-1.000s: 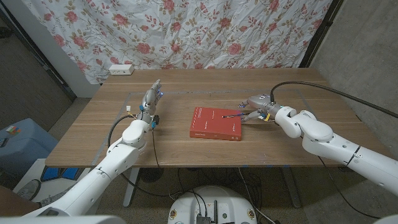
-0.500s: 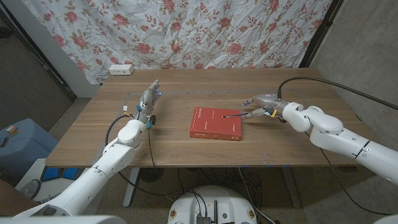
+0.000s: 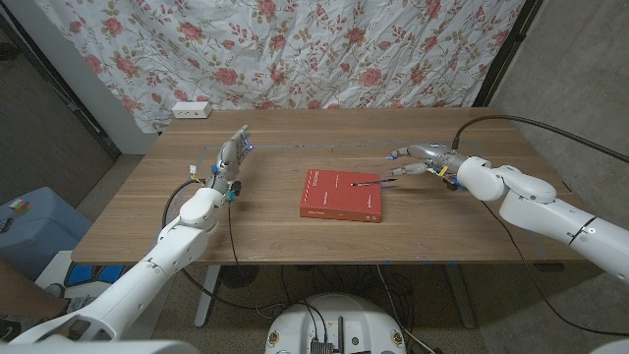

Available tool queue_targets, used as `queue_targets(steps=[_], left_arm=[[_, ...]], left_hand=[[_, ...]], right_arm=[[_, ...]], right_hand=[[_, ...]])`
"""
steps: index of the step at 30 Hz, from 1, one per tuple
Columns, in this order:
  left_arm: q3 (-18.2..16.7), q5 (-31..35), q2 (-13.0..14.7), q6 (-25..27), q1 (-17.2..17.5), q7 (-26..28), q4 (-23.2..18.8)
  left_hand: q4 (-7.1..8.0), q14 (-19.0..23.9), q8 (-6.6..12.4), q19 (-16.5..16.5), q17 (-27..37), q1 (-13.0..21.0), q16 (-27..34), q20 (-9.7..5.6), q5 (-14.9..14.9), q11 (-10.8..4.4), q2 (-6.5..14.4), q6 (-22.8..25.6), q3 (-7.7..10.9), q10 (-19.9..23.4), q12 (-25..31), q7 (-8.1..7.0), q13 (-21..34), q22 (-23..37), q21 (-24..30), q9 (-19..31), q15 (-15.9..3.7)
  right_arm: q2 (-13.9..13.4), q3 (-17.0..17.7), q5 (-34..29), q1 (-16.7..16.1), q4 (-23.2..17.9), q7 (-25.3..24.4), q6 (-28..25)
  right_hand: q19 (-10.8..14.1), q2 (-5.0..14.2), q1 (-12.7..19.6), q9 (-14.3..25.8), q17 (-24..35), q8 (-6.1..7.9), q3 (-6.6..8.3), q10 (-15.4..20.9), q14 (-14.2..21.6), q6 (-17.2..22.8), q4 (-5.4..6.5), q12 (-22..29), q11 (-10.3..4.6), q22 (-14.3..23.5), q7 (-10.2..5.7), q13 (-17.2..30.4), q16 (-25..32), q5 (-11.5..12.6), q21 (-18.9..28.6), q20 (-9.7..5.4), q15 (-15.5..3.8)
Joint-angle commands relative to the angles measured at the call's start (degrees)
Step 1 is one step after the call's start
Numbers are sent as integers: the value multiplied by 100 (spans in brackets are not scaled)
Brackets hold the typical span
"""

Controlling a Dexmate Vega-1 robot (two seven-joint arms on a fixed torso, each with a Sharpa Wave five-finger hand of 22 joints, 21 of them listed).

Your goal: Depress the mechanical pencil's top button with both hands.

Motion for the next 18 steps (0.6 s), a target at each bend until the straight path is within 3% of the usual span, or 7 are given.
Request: queue_targets(steps=[1,9,18], left_arm=[[97,-30,-153,-409,-263,-349,543],[167,57,-368,-640,-433,-282,845],[270,197,-517,-685,-578,-145,1030]], left_hand=[[-13,-15,11,17,7,65,-21,-90,41,10,442,58,65,-9,-8,-12,12,13,-4,16,-419],[-35,-13,18,17,2,89,-22,-93,43,13,459,85,95,-18,-10,-2,12,12,-5,15,-414],[-71,-4,24,21,-4,120,-21,-95,43,24,473,127,132,-5,-5,27,12,12,-5,12,-408]], right_arm=[[327,236,878,-36,630,-669,435],[559,342,1408,0,989,-997,700],[843,438,2029,54,1404,-1216,1005]], right_hand=[[100,30,-113,-6,4,-10,-63,-53,112,-75,47,13,3,6,7,14,63,44,52,-96,-467],[268,111,-275,-13,-7,-34,-102,-117,220,-176,144,17,16,7,8,9,91,44,80,-155,-457],[353,225,-478,-19,-12,20,-137,-169,350,-52,265,29,139,8,38,6,125,13,70,-162,-427]])
